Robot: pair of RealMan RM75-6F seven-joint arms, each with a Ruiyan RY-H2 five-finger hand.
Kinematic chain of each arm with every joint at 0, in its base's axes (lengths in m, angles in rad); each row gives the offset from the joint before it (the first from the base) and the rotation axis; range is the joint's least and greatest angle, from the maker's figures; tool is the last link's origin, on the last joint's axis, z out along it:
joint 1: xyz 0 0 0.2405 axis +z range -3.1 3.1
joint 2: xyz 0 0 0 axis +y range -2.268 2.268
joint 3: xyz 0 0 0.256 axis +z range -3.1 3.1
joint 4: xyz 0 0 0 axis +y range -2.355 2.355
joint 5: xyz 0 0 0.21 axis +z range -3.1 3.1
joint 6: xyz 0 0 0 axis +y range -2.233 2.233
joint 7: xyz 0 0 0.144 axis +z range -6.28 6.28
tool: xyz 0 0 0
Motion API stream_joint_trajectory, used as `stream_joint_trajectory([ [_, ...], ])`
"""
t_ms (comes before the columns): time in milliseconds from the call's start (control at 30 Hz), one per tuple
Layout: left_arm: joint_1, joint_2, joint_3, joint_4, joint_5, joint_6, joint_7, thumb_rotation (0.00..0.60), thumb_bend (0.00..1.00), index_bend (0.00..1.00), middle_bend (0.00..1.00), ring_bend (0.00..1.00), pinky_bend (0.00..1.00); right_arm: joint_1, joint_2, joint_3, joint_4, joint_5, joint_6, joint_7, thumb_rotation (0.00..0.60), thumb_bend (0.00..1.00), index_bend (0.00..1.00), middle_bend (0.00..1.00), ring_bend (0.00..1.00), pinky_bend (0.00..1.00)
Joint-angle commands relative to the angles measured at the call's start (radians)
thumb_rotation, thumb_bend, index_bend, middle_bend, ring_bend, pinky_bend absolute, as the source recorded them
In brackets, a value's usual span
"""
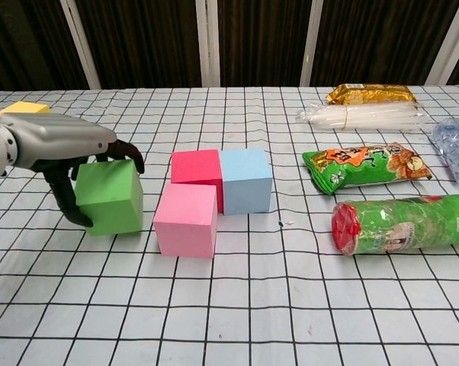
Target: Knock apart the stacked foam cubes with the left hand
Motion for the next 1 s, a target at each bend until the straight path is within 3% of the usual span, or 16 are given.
stream_joint_trajectory([
  [33,0.026,0.065,0.001,-0.018,0.015,0.028,-0.03,0.6,0.26,0.18,0.41,0.36,0.46,-0.001,-0.001,0.0,0.001,-0.001,0.003,0.001,0.6,0.06,0.17,0.09,0.11,0.0],
  [233,0.038,0.219,0.01,-0.043,-0.102,-0.01,-0.054,0.6,0.25,0.15,0.37,0.33,0.44,0.001,0.0,0.0,0.003,-0.001,-0.001,0.004,0.6,0.06,0.17,0.09,0.11,0.0],
  [533,0.038,0.28,0.033,0.054,-0.182,-0.135,-0.102,0.6,0.22,0.13,0.34,0.3,0.43,0.002,-0.003,-0.005,-0.003,-0.006,-0.003,-0.01,0.6,0.06,0.17,0.09,0.11,0.0],
  [800,0.011,0.325,0.053,0.053,-0.22,-0.246,-0.115,0.6,0.1,0.02,0.03,0.02,0.23,0.007,-0.008,-0.003,-0.003,0.002,-0.011,-0.022,0.6,0.06,0.17,0.09,0.11,0.0],
  [1000,-0.002,0.359,0.027,0.015,-0.192,-0.305,-0.18,0.6,0.04,0.0,0.0,0.0,0.2,0.004,-0.006,-0.005,-0.006,-0.001,-0.007,-0.02,0.6,0.06,0.17,0.09,0.11,0.0],
])
